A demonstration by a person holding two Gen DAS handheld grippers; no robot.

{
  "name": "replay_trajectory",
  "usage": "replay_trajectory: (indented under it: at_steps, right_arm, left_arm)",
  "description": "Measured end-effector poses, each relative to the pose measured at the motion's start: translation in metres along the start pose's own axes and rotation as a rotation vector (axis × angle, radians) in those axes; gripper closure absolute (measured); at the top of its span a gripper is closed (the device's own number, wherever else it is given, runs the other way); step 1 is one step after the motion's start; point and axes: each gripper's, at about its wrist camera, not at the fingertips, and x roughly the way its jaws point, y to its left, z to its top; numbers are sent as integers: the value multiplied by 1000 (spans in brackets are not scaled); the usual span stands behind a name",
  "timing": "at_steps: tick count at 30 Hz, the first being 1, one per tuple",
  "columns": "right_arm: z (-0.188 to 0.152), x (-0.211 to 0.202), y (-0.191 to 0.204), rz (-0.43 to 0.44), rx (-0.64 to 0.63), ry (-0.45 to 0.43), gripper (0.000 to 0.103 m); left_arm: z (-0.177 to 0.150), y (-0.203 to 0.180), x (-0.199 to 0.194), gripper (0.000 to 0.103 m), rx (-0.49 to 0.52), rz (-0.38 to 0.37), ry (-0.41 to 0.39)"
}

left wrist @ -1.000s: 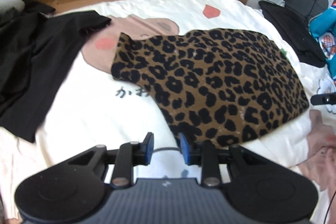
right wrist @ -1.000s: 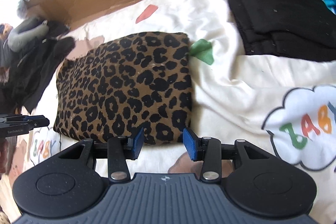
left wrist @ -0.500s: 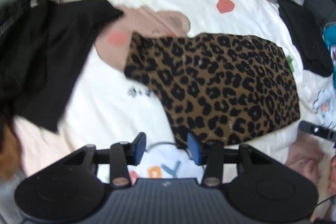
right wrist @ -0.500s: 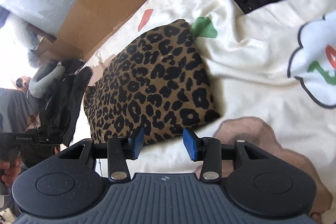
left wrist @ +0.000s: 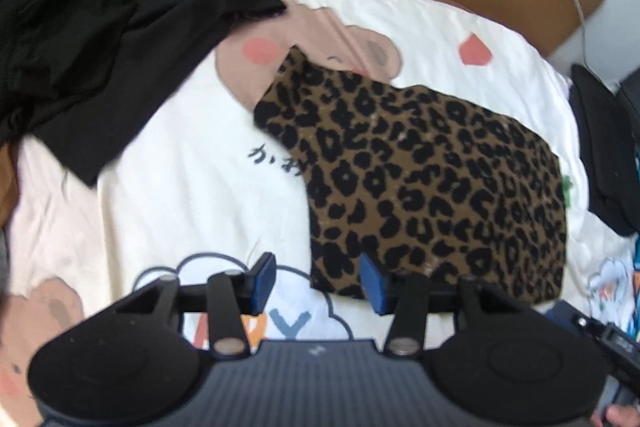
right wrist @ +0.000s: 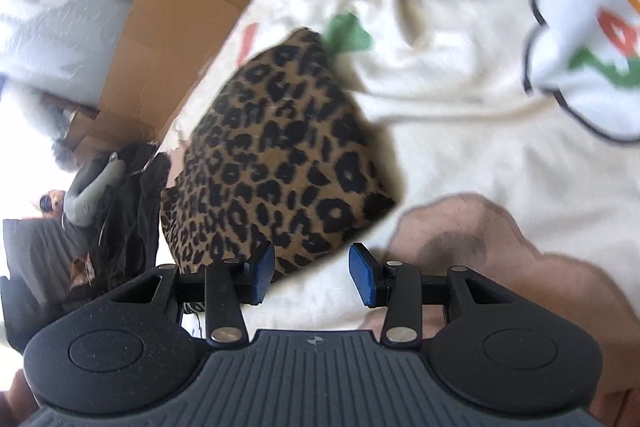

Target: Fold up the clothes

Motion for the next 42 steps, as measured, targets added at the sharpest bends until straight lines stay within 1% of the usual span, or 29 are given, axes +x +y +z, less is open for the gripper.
replay_trajectory:
  at_steps: [2, 4, 5, 8, 11, 13, 14, 16, 18, 22, 27, 28, 30, 33, 34, 36, 37, 42]
  right_arm:
    - [-1, 1, -10, 23, 46, -12, 55]
    - [-2, 4, -19, 53, 84, -33, 56]
    - [-2, 6, -22, 66, 95, -42, 57]
    - [-1, 11, -26, 84, 107, -60, 61]
    - [2, 14, -28, 104, 125, -66, 61]
    - [4, 19, -32, 113, 149, -74, 70]
    - [5, 20, -35, 108, 161, -77, 79]
    - [4, 21, -37, 117, 173, -80, 81]
    - [4, 20, -39, 124, 180, -82, 89]
    - [4, 16, -36, 130, 178, -84, 92]
    - [6, 13, -34, 139, 179, -92, 93]
    - [7, 13, -35, 135, 178, -89, 93]
    - [6, 17, -36, 116, 184, -76, 90]
    - [5, 21, -34, 99, 166, -77, 92]
    - [5, 20, -34, 97, 161, -77, 92]
    - [6, 18, -34, 101, 162, -78, 93]
    - [6, 17, -34, 103, 162, -80, 93]
    - [11, 7, -24, 106, 117, -94, 94]
  left_arm:
    - [-10, 1, 7, 56, -18, 9, -32]
    - [-17, -3, 12, 56, -2, 15, -66]
    - [-21, -4, 16, 56, -17, 19, -67]
    - [-27, -2, 28, 56, -109, -19, -54]
    - [-33, -1, 40, 56, -193, -60, -48]
    - [-36, 1, 47, 55, -249, -72, -49]
    - [-38, 3, 49, 54, -276, -76, -53]
    - [-41, 6, 52, 54, -326, -87, -62]
    - [-43, 10, 52, 53, -371, -100, -73]
    - [-47, 23, 53, 55, -475, -151, -97]
    - [-52, 37, 54, 64, -585, -193, -116]
    - [-52, 38, 54, 67, -589, -199, -118]
    - [-52, 40, 55, 67, -595, -209, -120]
    - [-53, 40, 55, 66, -593, -225, -126]
    - [-55, 40, 55, 68, -598, -231, -125]
    - [-58, 40, 55, 82, -608, -243, -121]
    - [-59, 41, 55, 94, -611, -251, -116]
    - [-59, 35, 46, 98, -639, -217, -130]
